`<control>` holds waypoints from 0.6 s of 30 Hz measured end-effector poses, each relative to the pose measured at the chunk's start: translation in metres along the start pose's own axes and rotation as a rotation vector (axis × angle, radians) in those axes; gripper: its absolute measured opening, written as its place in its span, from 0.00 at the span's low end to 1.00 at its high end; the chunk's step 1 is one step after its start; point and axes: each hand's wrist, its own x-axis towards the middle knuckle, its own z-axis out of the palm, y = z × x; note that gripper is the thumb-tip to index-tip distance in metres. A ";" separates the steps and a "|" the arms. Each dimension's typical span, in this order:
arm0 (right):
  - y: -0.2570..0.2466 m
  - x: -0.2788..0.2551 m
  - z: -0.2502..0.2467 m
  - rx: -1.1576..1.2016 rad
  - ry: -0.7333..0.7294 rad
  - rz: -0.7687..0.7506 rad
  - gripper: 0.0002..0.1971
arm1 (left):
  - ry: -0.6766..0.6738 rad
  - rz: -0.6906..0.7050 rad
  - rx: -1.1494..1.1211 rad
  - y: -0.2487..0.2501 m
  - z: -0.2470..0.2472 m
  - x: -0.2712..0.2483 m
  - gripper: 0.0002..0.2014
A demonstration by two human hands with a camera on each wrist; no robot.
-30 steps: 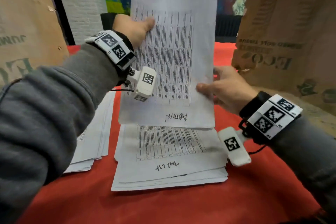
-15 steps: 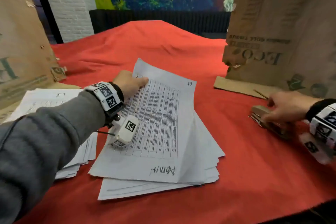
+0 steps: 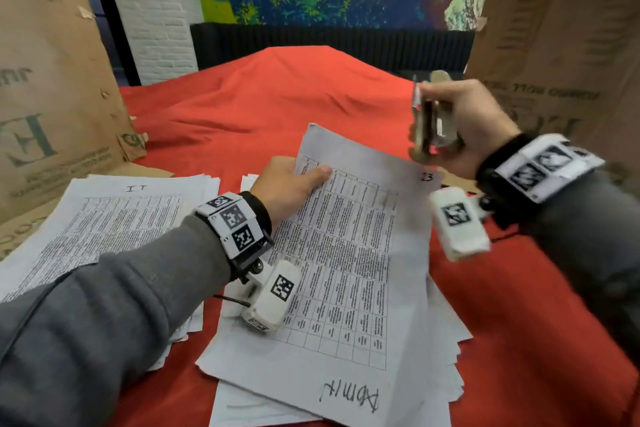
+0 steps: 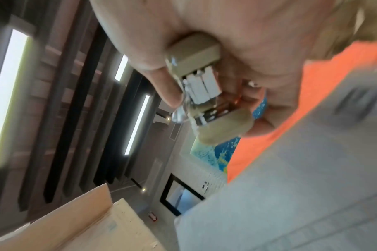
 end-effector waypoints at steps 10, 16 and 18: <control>0.010 0.050 0.111 0.021 0.254 -0.244 0.06 | 0.073 0.082 -0.008 -0.006 -0.005 0.000 0.31; 0.016 0.046 0.122 -0.129 0.211 -0.245 0.10 | 0.102 0.089 0.029 -0.009 -0.002 0.006 0.27; 0.013 0.044 0.128 -0.145 0.217 -0.241 0.10 | 0.117 0.093 0.027 -0.008 -0.001 0.008 0.29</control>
